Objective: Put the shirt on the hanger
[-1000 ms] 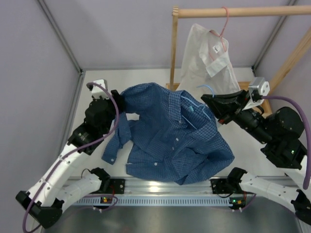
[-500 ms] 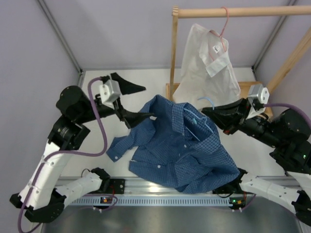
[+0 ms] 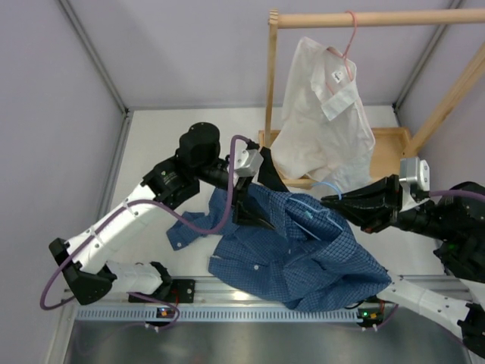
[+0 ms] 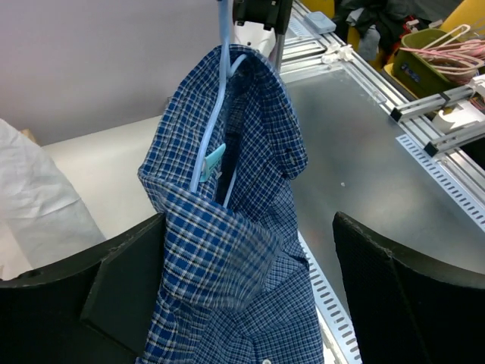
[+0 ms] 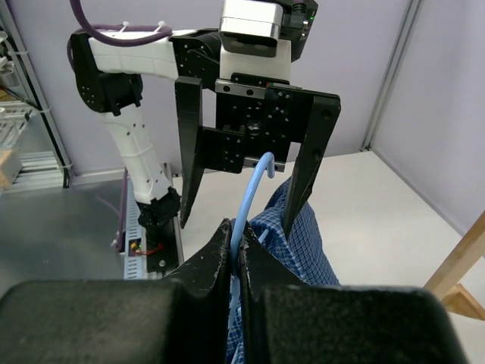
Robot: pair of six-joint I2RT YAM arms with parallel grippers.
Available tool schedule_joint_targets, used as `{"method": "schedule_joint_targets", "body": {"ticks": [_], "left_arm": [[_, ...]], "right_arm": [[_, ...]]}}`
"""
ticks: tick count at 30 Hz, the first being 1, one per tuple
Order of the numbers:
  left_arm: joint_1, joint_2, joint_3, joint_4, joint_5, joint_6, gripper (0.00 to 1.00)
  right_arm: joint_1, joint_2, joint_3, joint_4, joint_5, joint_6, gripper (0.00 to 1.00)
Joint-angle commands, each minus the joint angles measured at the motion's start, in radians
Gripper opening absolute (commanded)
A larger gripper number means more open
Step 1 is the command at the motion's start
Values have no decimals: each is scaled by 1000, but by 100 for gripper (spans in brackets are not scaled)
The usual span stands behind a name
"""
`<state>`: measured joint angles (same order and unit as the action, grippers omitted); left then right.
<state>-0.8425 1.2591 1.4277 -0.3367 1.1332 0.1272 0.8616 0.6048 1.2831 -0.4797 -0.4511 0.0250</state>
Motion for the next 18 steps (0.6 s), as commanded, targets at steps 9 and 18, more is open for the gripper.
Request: {"method": "schedule_joint_targets", "body": {"ticks": [9, 18], "left_arm": [[-26, 77, 25, 33, 13, 0, 74], [-29, 85, 40, 33, 14, 12, 0]], "right_arm": [[7, -8, -10, 58, -132, -57, 0], [5, -22, -30, 59, -117, -51, 0]]}}
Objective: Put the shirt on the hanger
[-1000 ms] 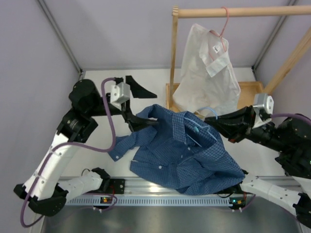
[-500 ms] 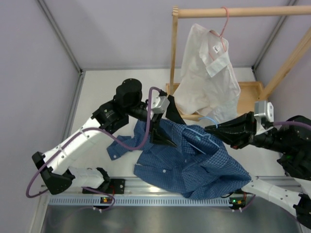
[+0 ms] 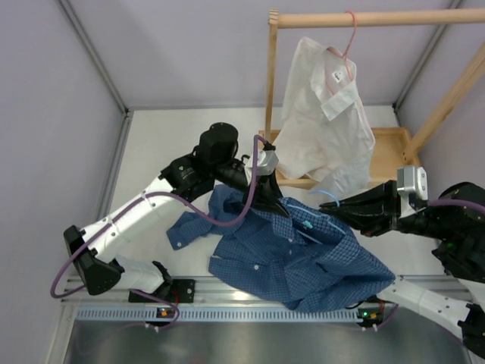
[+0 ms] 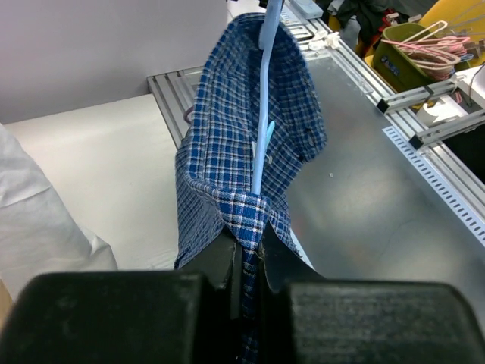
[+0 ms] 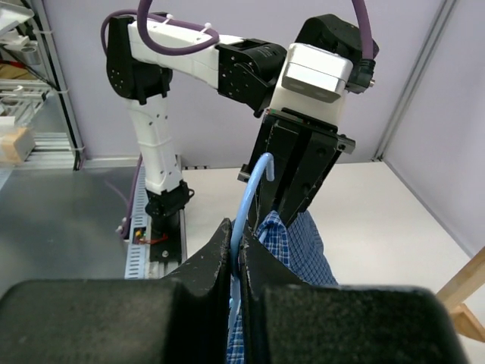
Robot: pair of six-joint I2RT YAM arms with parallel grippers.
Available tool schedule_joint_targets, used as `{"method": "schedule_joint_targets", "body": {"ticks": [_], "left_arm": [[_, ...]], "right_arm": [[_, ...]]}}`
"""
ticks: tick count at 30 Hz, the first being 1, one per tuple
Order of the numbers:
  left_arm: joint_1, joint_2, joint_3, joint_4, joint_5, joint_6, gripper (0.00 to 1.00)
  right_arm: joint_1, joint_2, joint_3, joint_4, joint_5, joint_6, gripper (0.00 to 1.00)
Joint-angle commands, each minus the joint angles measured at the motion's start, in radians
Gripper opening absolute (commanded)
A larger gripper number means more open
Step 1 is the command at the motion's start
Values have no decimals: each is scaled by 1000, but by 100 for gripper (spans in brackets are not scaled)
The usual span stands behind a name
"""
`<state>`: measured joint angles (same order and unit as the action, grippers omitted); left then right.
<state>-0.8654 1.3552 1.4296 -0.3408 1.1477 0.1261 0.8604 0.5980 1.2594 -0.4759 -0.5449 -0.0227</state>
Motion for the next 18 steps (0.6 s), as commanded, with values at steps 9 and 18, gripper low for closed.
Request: {"method": "schedule_joint_targets", "body": {"ticks": [9, 18], "left_arm": [[-4, -91, 28, 14, 46, 33, 0], [-4, -122, 43, -26, 87, 69, 0]], "right_arm": [[5, -50, -15, -224, 153, -45, 59], [6, -184, 117, -575, 203, -71, 66]]}}
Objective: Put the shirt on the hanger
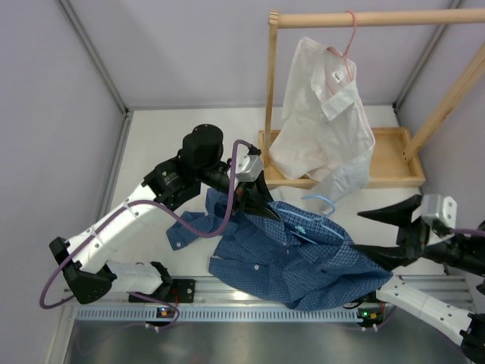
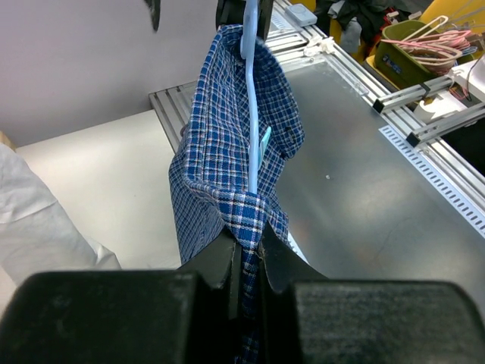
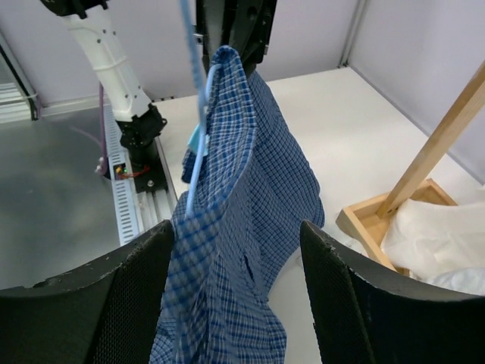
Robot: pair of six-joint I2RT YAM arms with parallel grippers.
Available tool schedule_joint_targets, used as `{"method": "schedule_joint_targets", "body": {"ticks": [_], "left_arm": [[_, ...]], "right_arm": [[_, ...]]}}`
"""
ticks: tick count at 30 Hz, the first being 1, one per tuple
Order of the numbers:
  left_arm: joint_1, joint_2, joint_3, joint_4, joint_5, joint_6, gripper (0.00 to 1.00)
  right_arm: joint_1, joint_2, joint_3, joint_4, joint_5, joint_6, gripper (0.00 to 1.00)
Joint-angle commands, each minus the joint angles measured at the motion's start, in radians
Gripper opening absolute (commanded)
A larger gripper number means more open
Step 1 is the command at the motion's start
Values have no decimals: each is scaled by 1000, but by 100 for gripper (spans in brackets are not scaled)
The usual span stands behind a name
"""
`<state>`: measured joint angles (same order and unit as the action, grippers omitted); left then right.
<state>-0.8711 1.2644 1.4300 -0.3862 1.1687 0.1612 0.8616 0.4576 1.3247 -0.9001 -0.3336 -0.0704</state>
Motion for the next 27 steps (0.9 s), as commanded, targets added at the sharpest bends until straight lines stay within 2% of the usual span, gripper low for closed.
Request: {"method": "schedule_joint_targets", "body": {"ticks": [1, 10, 15, 16, 21, 22, 24, 27], "left_arm": [[1, -25, 47, 21, 71, 29, 0], [1, -17, 52, 20, 83, 14, 0], [1, -7, 70, 18, 97, 12, 0], [1, -2, 75, 18, 97, 9, 0], [1, 10, 78, 20, 79, 3, 0], [1, 9, 76, 20, 74, 3, 0], [1, 6, 75, 20, 59, 3, 0], [3, -8, 72, 20, 11, 8, 0]], "right_arm": [[5, -49, 50, -163, -30, -23, 66], [7, -94, 36, -172, -62, -3, 65], [5, -13, -39, -104, -116, 6, 56], [5, 1, -51, -85, -126, 6, 50], [5, 73, -47, -5, -137, 9, 34], [5, 75, -39, 7, -131, 4, 18], [5, 75, -36, 10, -90, 1, 0], [7, 56, -38, 23, -29, 14, 0]]}}
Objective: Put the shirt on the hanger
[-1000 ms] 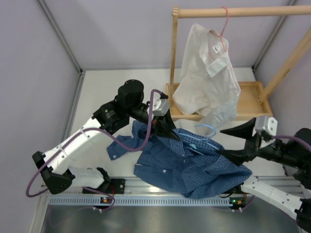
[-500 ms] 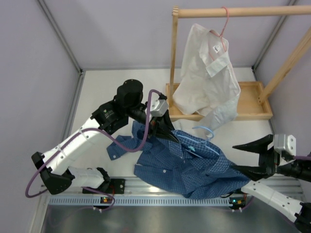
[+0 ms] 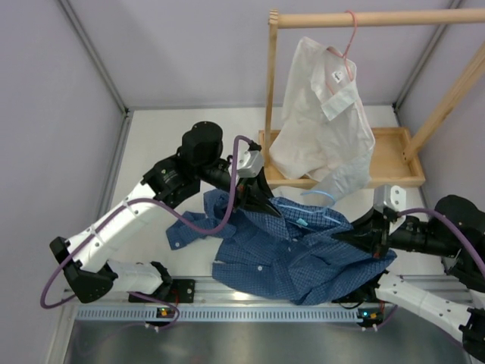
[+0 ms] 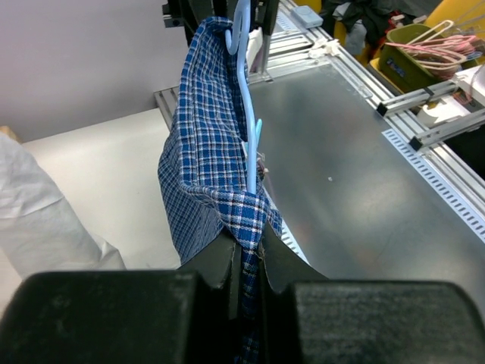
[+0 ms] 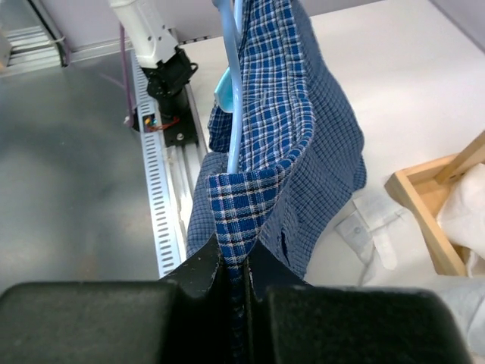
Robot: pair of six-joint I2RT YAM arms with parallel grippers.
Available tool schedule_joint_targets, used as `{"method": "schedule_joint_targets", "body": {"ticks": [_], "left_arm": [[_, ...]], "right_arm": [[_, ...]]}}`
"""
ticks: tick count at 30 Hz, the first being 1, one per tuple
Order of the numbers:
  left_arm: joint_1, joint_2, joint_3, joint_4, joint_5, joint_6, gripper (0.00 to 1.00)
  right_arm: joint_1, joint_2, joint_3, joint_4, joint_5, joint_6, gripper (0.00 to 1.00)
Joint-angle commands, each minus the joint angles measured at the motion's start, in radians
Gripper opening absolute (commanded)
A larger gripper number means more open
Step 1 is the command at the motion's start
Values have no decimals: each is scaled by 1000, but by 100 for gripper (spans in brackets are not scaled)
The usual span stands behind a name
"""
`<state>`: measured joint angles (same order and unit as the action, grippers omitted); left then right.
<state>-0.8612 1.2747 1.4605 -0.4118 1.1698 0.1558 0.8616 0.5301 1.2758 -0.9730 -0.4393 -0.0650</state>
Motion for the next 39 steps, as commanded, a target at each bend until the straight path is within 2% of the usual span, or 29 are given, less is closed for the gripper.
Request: {"method": "schedule_joint_targets", "body": {"ticks": [1, 4, 5, 6, 8, 9, 10, 13, 14, 17, 18, 20, 21, 25, 29, 31, 35, 39], "left_arm": [[-7, -24, 46, 45, -28, 13, 0], [-6, -29, 63, 44, -119, 8, 0], [-6, -32, 67, 41, -142, 7, 5], [-6, -32, 72, 41, -174, -1, 19], [-6, -29, 89, 41, -287, -15, 56], [-6, -29, 93, 42, -332, -27, 95], [-6, -29, 98, 42, -378, -33, 98], [-6, -37, 119, 41, -603, -62, 98], [-6, -44, 123, 41, -763, -73, 98], [-6, -98, 132, 41, -1061, -134, 98], [-6, -136, 127, 41, -1324, -188, 98], [-6, -184, 110, 33, -1548, -214, 98], [-6, -245, 78, 34, -1716, -219, 98], [-6, -400, -24, 24, -1958, -211, 98], [-6, -529, -145, -53, -1954, -223, 98], [-6, -575, -211, -70, -1931, -222, 98], [-6, -705, -467, -68, -1938, -226, 98], [-2, -749, -612, -70, -1905, -237, 98]], "right_arm": [[5, -30, 10, 103, 94, 13, 0], [7, -61, 14, 114, 157, 34, 0], [7, -65, 17, 115, 169, 36, 0], [5, -71, 22, 115, 192, 42, 0], [5, -87, 33, 125, 215, 47, 0], [7, -93, 36, 128, 238, 51, 0], [5, -97, 46, 132, 254, 53, 0], [5, -90, 85, 131, 352, 57, 0], [5, -84, 97, 129, 370, 54, 0], [5, -61, 143, 123, 415, 41, 0], [5, -53, 158, 120, 439, 40, 0], [5, -29, 216, 115, 510, 47, 0], [5, -12, 261, 118, 578, 51, 0], [5, 51, 391, 131, 729, 57, 0], [10, 129, 523, 149, 891, 8, 0], [43, 136, 534, 181, 922, -2, 0], [47, 114, 421, 341, 1033, -58, 0], [47, 180, 325, 384, 953, -32, 0]]}}
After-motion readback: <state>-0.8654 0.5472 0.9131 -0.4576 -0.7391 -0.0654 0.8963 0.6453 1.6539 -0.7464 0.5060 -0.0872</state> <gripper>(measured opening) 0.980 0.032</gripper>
